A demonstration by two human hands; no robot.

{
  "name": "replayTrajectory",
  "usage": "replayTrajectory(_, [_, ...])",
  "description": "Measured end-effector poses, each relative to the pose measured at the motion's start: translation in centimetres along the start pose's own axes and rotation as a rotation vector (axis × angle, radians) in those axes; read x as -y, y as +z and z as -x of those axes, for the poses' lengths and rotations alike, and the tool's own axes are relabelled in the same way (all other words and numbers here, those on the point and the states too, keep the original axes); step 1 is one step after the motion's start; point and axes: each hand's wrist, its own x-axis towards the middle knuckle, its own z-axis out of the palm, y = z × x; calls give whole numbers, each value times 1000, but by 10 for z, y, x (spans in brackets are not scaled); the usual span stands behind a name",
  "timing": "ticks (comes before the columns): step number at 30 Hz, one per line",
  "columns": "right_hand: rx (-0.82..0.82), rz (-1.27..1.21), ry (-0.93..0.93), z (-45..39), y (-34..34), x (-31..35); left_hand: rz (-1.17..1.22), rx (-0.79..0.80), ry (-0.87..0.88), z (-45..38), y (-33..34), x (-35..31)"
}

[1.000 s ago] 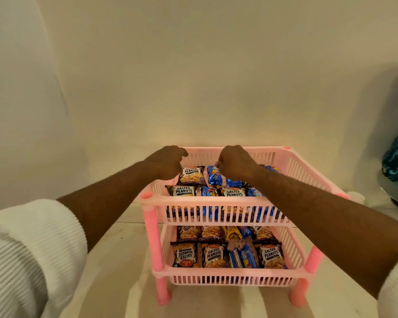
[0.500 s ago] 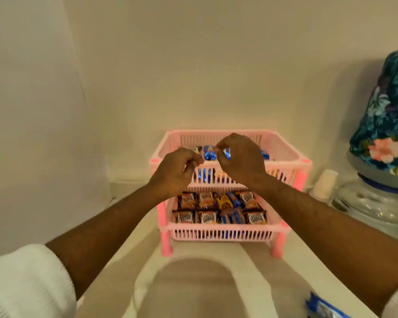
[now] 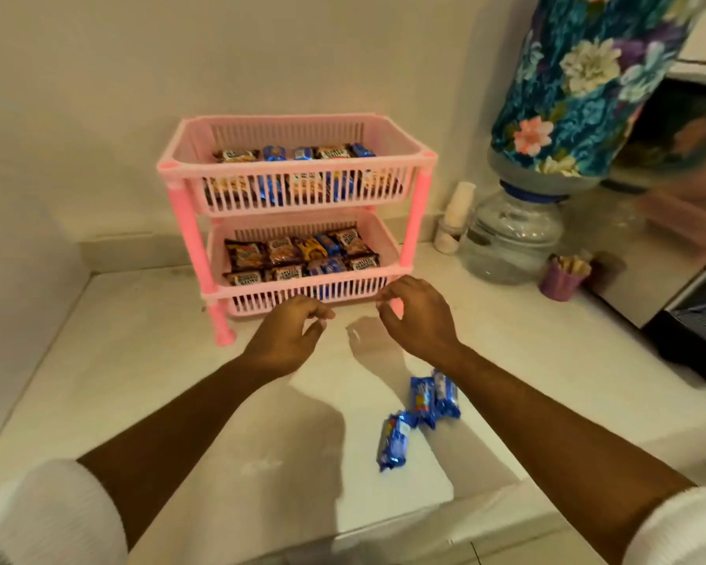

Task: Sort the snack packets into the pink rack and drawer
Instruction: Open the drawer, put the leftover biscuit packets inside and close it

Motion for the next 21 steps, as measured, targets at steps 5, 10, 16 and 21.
replayTrajectory(5, [110, 61, 145, 84, -8, -43, 96, 104, 18, 33, 58, -14])
replayTrajectory(10, [110, 110, 300, 164, -25, -86, 307, 235, -33, 64, 128, -51])
replayTrajectory(16, [61, 186, 429, 245, -48, -151, 367, 329, -57, 87, 211, -97])
replayTrajectory(21, [-43, 112, 602, 296, -68, -199, 221, 438, -142, 91, 269, -121])
